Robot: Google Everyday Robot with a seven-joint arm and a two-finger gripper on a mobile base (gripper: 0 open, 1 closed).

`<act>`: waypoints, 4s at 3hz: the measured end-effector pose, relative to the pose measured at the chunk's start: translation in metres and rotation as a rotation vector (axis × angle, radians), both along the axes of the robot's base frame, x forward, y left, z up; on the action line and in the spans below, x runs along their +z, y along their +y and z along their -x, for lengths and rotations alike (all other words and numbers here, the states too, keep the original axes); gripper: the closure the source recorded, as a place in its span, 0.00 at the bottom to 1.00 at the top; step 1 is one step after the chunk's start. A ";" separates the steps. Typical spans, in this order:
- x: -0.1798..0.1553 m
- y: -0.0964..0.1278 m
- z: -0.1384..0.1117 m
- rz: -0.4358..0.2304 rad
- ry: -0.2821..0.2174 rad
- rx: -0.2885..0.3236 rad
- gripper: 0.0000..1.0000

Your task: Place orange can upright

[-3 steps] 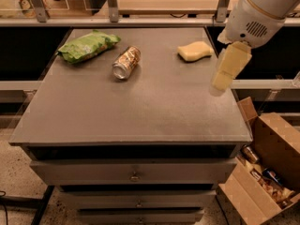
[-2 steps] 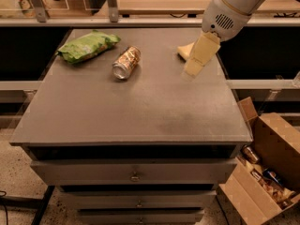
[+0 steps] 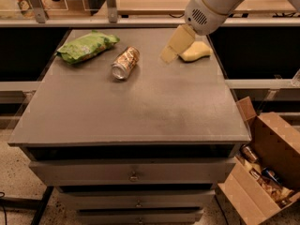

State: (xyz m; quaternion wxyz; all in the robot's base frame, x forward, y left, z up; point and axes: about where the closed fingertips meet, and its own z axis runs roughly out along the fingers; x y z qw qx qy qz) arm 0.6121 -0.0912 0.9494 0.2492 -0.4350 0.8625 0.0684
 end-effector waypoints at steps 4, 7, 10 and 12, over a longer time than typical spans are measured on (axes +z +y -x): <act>-0.063 0.115 -0.061 -0.035 0.184 -0.075 0.00; -0.080 0.171 -0.092 -0.010 0.159 -0.268 0.00; -0.089 0.190 -0.104 0.042 0.034 -0.412 0.00; -0.090 0.194 -0.107 0.071 0.036 -0.448 0.00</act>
Offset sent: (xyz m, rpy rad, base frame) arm 0.0028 0.0181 -0.0077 -0.0537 0.0224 0.0332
